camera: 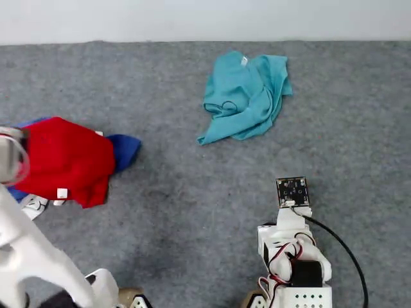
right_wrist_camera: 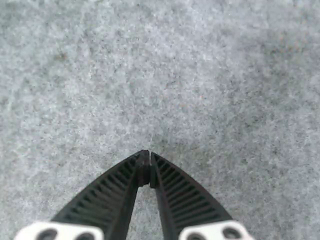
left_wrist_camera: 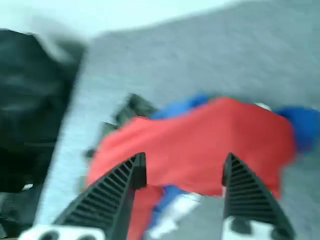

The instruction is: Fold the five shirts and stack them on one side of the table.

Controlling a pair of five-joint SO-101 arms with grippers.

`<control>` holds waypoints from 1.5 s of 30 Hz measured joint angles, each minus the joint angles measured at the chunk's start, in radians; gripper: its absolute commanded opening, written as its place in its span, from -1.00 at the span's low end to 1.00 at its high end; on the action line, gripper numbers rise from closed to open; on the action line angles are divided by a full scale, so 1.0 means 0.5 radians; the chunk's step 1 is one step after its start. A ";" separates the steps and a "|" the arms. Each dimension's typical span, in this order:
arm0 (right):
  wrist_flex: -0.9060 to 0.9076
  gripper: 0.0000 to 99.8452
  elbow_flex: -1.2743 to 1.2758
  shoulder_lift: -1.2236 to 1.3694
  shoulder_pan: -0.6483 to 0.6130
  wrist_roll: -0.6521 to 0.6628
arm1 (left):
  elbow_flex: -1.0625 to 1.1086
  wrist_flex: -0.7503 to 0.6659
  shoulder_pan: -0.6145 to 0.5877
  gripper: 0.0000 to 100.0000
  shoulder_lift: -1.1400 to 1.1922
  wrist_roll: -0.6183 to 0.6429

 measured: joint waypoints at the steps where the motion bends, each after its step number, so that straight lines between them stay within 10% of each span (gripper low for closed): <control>1: 0.000 -0.98 0.000 0.000 0.000 0.000 | 0.114 0.000 0.055 -0.51 -0.061 0.046; 11: 0.000 -0.98 0.000 0.000 0.000 0.000 | 0.589 0.000 0.374 -0.97 -0.282 0.341; 24: 0.000 -0.98 0.000 0.000 0.009 0.012 | 0.853 0.000 0.408 -0.97 -0.282 0.356; 34: -0.571 -0.98 -0.304 0.009 0.384 0.580 | 0.893 -0.003 0.408 -0.97 -0.282 0.356; 45: -0.620 -0.98 -1.372 1.498 0.295 0.565 | 0.893 -0.012 0.408 -0.97 -0.282 0.356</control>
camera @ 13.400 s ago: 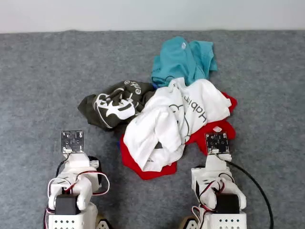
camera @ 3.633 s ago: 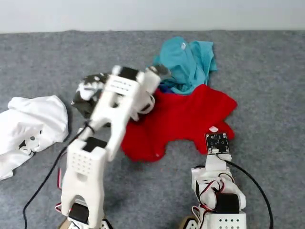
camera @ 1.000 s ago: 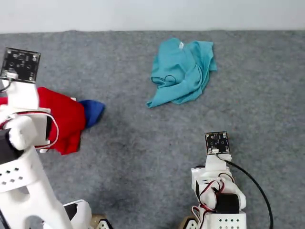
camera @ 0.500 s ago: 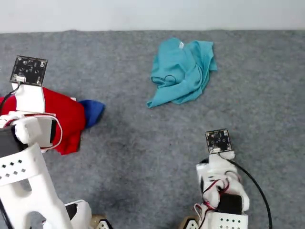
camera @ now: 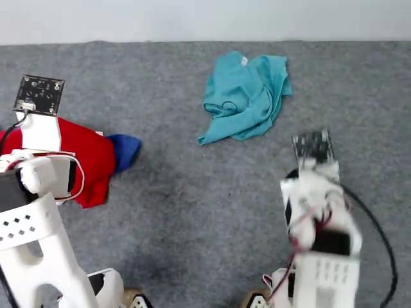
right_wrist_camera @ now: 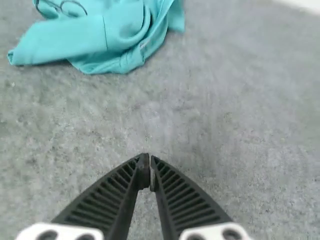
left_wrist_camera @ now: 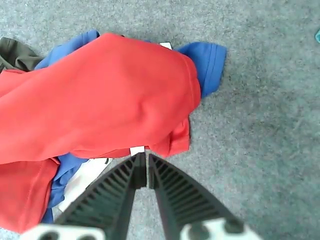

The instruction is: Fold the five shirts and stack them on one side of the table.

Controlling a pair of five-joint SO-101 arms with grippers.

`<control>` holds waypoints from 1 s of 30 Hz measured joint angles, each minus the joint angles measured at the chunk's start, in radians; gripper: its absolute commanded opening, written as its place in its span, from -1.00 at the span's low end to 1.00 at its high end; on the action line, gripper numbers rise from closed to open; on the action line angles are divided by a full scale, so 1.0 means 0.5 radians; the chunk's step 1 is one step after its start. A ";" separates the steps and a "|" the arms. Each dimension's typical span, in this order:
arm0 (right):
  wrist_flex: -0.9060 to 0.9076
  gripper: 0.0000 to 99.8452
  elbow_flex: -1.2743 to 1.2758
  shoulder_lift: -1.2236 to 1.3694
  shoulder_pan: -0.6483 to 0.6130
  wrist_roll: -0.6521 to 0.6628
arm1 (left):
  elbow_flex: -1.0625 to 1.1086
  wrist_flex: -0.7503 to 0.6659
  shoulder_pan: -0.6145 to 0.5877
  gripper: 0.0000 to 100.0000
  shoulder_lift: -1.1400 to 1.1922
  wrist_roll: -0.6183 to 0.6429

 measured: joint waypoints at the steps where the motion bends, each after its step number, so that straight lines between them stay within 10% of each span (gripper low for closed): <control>1: 0.000 -0.98 -0.120 0.187 0.000 0.000 | 0.000 0.000 0.000 -0.97 0.000 0.000; 16: 0.037 -0.55 -1.626 2.308 -0.381 -0.018 | 0.000 0.000 0.000 -0.97 -0.012 0.000; 30: 0.037 -0.55 -2.679 3.354 -0.365 -0.018 | 0.000 0.000 0.000 -0.97 -0.012 0.000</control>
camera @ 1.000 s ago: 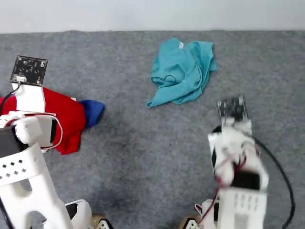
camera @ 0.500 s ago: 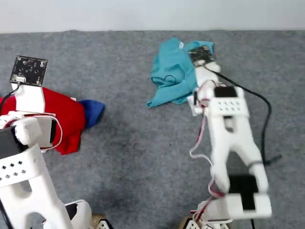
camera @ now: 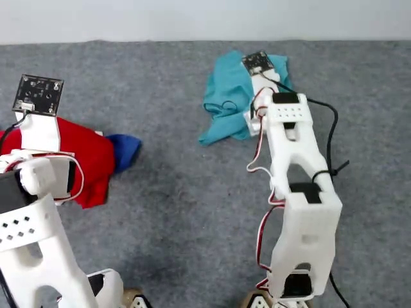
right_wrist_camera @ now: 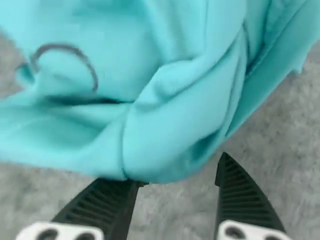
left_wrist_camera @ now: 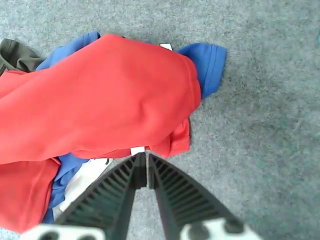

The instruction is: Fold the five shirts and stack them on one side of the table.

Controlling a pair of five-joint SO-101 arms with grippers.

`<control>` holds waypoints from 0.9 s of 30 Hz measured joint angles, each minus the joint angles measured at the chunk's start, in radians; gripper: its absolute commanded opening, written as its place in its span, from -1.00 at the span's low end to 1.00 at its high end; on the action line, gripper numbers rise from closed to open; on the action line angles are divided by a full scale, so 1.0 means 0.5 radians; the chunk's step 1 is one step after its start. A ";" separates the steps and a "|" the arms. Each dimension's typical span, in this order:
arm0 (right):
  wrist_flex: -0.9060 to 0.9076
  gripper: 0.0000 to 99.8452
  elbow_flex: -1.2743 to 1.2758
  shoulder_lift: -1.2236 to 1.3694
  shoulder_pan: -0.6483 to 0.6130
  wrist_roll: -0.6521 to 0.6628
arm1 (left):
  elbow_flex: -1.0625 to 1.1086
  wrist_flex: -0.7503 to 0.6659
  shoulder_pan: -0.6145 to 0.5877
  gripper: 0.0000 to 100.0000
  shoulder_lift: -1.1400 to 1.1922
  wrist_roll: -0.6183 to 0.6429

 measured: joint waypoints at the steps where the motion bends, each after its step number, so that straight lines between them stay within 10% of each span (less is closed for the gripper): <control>1: 0.000 -0.55 -0.037 0.037 0.000 0.000 | 0.000 0.000 0.000 -0.97 0.000 0.000; 8: -0.006 -0.57 -0.135 0.224 -0.071 0.000 | 0.000 0.000 0.000 -0.97 0.000 0.000; 13: -0.006 -1.00 -0.135 0.264 -0.086 0.000 | 0.000 0.000 0.000 -0.97 0.000 0.000; 27: 0.690 -0.98 -0.175 0.028 -0.086 0.000 | 0.000 0.000 0.000 -0.97 0.000 0.000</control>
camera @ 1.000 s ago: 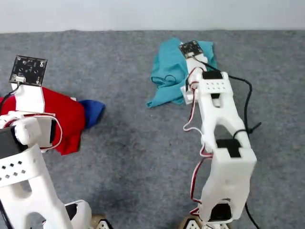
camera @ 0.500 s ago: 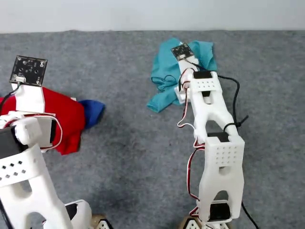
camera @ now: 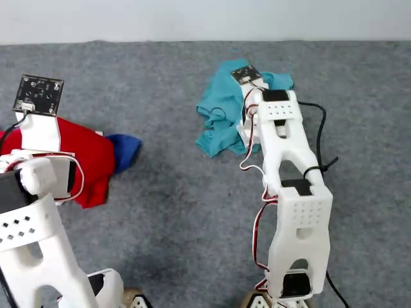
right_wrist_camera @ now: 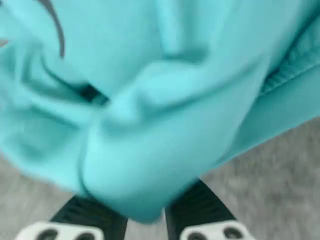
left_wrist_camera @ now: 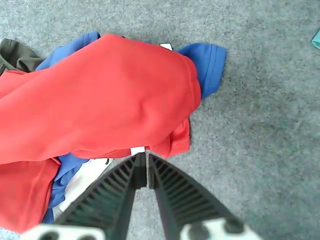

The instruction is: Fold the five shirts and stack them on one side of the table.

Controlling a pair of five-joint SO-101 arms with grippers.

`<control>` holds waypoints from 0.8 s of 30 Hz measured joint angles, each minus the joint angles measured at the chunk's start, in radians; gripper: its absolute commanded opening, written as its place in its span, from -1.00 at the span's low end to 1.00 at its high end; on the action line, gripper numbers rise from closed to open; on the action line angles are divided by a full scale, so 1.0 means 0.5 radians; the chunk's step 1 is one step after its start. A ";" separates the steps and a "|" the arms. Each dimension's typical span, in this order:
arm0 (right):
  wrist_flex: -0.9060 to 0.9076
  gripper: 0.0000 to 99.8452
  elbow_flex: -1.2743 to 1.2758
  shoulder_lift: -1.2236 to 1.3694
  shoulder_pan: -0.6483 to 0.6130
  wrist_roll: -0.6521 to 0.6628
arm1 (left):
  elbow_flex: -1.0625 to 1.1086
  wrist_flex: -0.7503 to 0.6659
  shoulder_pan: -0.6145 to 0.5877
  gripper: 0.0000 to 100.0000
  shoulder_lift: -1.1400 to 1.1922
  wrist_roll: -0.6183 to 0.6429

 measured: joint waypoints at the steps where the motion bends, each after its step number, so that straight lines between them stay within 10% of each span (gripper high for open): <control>1: 0.068 -0.98 0.000 -0.049 0.000 0.000 | 0.000 0.000 0.000 -0.97 0.000 0.000; 13: 0.718 -0.98 0.000 -0.773 0.028 0.288 | 0.000 0.000 0.000 -0.97 0.000 0.000; 24: 0.730 -0.97 0.000 -0.994 0.571 0.973 | 0.000 0.000 0.000 -0.97 0.000 0.000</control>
